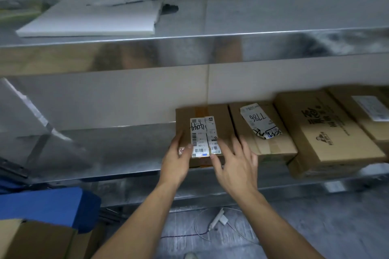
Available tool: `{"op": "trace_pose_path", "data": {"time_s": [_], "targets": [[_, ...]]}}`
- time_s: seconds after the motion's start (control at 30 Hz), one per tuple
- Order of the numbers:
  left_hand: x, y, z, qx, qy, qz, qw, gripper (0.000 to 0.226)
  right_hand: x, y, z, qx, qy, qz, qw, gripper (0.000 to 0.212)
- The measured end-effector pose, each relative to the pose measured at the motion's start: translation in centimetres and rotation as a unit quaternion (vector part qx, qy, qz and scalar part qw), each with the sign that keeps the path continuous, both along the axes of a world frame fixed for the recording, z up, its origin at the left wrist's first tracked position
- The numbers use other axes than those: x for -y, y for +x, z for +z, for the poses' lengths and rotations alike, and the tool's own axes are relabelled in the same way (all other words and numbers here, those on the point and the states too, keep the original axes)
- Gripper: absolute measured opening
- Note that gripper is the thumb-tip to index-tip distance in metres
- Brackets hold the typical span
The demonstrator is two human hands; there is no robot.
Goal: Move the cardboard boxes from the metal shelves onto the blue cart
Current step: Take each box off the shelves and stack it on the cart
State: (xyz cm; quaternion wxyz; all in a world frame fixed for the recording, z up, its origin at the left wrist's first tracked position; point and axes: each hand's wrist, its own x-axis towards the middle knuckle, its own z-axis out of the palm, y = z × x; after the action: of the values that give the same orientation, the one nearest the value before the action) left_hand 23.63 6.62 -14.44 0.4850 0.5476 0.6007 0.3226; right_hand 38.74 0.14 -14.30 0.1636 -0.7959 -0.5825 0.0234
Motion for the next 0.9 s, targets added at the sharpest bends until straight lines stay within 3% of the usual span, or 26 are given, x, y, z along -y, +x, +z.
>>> {"op": "trace_pose_path", "data": {"time_s": [0.23, 0.5, 0.9], "targets": [[0.5, -0.5, -0.1, 0.037, -0.012, 0.025, 0.999, 0.048, -0.1, -0.2, -0.1, -0.007, -0.003, -0.001, 1.000, 0.057], [2.0, -2.3, -0.3, 0.102, -0.024, 0.100, 0.989, 0.042, 0.5, -0.3, 1.2, -0.059, -0.012, 0.047, 0.997, 0.073], [8.0, -2.0, 4.3, 0.139, 0.071, 0.158, 0.975, 0.045, 3.7, -0.3, 3.0, -0.229, 0.091, 0.148, 0.958, 0.064]]}}
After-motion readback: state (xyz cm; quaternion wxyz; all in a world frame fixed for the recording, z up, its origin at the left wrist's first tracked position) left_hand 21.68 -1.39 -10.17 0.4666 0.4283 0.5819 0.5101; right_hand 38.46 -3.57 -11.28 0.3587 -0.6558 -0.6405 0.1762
